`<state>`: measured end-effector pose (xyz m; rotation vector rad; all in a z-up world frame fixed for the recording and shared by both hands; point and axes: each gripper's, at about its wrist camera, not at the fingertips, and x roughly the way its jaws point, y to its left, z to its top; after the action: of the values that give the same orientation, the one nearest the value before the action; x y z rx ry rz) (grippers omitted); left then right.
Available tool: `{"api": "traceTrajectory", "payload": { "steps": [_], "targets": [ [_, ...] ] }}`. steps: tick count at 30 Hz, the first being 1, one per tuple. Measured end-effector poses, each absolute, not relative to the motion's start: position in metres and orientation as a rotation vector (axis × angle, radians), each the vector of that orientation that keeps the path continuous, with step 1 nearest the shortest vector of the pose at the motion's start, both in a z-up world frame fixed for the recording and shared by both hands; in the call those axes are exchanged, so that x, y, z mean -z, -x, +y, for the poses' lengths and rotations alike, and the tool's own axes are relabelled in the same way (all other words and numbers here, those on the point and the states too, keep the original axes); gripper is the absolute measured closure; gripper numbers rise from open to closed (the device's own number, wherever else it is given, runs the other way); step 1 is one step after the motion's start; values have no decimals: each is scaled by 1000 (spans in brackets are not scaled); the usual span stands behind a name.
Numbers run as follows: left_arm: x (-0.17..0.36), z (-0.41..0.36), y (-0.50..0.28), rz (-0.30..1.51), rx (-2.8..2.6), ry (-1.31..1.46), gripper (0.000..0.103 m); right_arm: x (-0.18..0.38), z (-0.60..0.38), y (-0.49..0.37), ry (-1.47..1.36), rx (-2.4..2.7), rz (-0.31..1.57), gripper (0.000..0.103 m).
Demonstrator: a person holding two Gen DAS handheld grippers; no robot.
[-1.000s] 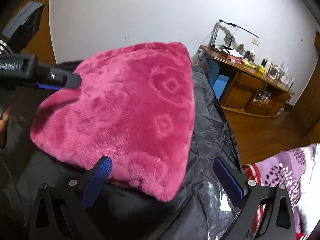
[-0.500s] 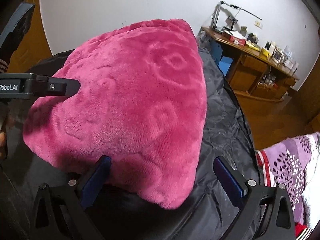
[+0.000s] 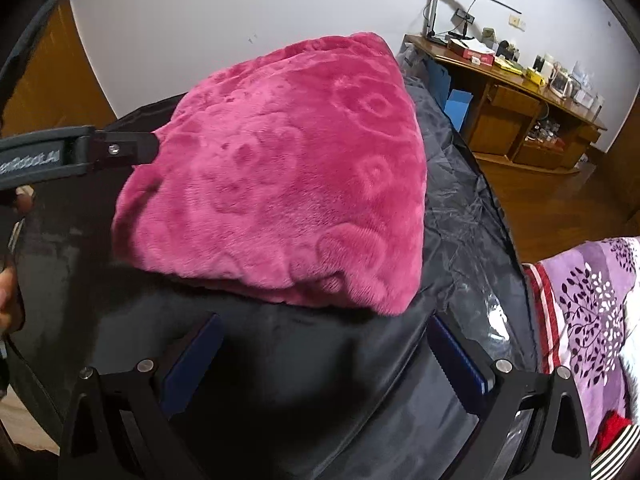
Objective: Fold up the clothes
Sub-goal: 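Pat the folded jacket square with both open grippers and withdraw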
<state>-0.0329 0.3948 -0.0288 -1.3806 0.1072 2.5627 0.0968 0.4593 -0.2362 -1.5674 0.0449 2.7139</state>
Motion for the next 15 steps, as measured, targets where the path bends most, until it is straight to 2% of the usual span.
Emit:
{"api": "traceTrajectory", "payload": {
  "steps": [15],
  "targets": [
    [-5, 372, 7, 156, -2611, 1268, 13, 218, 431, -105, 1517, -2726, 68, 0]
  ]
}}
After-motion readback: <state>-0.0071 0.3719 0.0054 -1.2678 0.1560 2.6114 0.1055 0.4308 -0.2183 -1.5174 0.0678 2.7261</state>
